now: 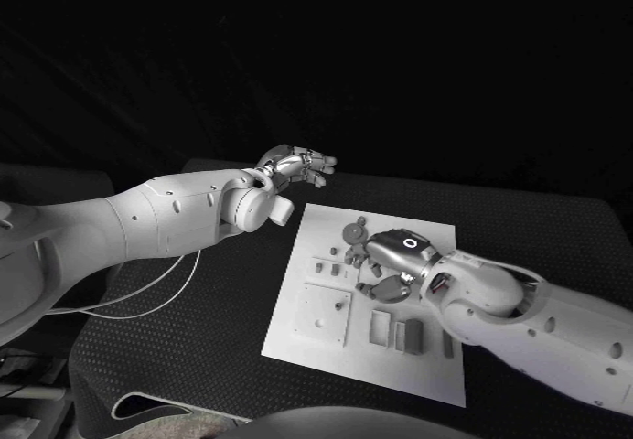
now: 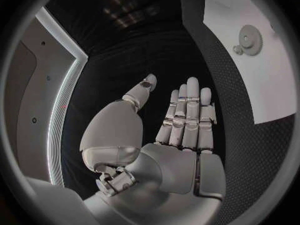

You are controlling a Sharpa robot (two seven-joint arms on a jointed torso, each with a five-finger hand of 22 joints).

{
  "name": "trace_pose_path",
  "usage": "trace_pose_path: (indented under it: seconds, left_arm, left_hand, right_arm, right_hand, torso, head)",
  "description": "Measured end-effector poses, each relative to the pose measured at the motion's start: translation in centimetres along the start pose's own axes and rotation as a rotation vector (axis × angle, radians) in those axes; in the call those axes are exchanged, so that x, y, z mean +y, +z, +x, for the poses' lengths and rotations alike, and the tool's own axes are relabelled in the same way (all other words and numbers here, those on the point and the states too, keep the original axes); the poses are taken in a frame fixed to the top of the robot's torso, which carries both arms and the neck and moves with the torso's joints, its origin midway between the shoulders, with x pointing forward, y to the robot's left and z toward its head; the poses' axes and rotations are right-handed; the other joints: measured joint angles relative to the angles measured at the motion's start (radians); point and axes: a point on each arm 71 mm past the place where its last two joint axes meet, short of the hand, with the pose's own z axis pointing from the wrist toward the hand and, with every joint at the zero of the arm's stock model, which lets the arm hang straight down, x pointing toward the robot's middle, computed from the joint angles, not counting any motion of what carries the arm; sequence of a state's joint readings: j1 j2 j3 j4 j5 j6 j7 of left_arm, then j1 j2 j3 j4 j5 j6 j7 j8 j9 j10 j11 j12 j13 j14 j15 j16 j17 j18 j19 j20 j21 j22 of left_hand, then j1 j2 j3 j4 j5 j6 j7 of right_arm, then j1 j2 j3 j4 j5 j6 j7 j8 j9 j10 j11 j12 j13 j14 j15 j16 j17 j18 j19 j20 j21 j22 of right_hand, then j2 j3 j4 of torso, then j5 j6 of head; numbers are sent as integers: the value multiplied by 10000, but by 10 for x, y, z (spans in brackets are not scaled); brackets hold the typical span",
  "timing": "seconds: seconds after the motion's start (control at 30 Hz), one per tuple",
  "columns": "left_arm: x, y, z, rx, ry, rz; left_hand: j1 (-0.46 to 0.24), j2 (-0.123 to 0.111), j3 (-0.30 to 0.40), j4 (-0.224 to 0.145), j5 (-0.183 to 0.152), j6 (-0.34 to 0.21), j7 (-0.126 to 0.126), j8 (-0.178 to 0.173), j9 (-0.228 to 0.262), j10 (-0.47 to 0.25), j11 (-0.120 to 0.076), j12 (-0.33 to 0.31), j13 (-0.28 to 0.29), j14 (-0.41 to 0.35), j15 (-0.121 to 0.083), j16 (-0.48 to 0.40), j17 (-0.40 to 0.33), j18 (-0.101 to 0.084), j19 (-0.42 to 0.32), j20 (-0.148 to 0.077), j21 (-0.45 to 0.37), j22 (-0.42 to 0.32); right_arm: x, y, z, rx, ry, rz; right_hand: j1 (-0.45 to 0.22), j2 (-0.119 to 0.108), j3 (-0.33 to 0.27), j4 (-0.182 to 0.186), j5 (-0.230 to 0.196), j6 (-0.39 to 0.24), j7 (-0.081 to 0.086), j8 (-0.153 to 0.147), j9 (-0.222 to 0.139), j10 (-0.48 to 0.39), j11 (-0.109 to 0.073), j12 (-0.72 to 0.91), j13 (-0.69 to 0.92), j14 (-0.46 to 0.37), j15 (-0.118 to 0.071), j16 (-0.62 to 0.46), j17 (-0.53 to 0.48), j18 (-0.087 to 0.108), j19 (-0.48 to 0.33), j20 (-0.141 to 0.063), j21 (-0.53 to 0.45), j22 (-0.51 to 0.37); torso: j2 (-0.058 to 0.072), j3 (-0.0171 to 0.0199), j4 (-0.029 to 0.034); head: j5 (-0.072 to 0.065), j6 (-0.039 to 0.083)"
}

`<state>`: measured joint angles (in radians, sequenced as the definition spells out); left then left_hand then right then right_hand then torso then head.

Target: Assemble the parts on the task board

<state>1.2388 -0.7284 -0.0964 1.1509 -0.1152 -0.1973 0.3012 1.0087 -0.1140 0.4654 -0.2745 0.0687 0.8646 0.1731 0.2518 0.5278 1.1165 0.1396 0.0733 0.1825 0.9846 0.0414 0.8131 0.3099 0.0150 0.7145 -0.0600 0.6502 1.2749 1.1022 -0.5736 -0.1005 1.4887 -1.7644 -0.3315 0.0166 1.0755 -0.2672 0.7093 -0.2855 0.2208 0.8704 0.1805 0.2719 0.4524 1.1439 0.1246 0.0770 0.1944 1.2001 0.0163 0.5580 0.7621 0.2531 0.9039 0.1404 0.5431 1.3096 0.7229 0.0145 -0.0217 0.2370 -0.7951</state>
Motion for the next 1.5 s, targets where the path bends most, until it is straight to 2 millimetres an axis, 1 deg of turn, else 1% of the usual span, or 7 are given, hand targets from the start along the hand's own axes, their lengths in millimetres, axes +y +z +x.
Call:
trace_pose_path:
  seconds: [0.17,0.37,0.6,0.87,1.13,1.4,1.5]
  left_arm:
    - [0,0,-2,-45,13,-6]
    - [1,0,-6,-125,40,-8]
    - [1,0,-4,-102,35,7]
    - [1,0,-4,-94,32,12]
    - [1,0,-5,-123,41,7]
    - [1,0,-5,-120,40,8]
    - [1,0,-4,-98,35,11]
  left_hand:
    - [0,0,0,0,0,0,0,0,0,0,-1,0,0,0,0,0,0,0,0,0,0,-1]
    - [0,0,0,0,0,-35,35,0,1,1,-2,0,1,0,0,0,12,0,0,0,0,8]
    - [0,0,0,0,0,-35,35,0,1,1,-2,0,1,0,0,0,11,0,0,0,0,16]
    - [0,0,0,0,0,-35,35,0,1,1,-4,0,2,0,0,0,21,0,0,0,0,15]
    - [0,0,0,0,0,-35,35,0,2,2,-4,0,-6,0,0,0,31,0,0,0,0,14]
    - [0,0,0,0,0,-35,35,0,2,2,-5,0,-6,0,0,0,31,0,0,0,0,24]
    - [0,0,0,0,0,-35,35,0,2,3,-5,0,-6,0,0,0,40,0,0,0,0,23]
  right_arm:
    - [-37,-18,-61,-881,423,877]
    - [-76,-38,-81,-32,187,2041]
    - [-79,-44,-63,958,210,2310]
    - [-75,-51,-30,1909,100,2286]
    - [-69,-51,-13,2276,14,2142]
    - [-65,-40,-6,2097,-270,1973]
    - [-63,-38,-1,2153,-380,1932]
  right_hand:
    - [25,25,0,0,0,95,-83,40,4,119,-71,84,6,112,-62,74,26,-2,90,-47,99,0]
    - [-215,313,-445,-52,155,275,-150,177,58,376,-229,341,38,616,-287,442,225,-116,661,-371,410,-1]
    - [-370,158,-732,-42,77,220,-105,177,43,210,-174,319,-42,579,-251,443,244,-35,661,-371,409,-4]
    - [-673,-145,-1450,-15,-698,-294,-516,47,-39,-456,59,24,-318,336,-13,443,286,51,457,-246,290,-3]
    - [-672,-144,-1524,5,-698,-336,-555,8,-39,-525,59,25,-384,306,17,443,311,57,404,-261,248,-3]
    - [-340,107,-1246,34,-1502,-336,-554,61,-39,-412,-52,186,-477,374,-51,486,379,40,560,-328,248,-3]
    - [-166,143,-885,68,-1686,-405,-736,61,-49,-360,-41,265,-531,416,-93,492,388,35,590,-337,239,-2]
  torso:
    - [6,2,13]
    - [-31,0,-64]
    - [-66,7,-161]
    - [-79,8,-175]
    - [-79,-5,-162]
    - [-79,-17,-152]
    - [-79,-23,-141]
  head:
    - [-189,162]
    - [-364,288]
    - [-405,279]
    - [-435,229]
    - [-428,161]
    - [-421,125]
    - [-430,94]
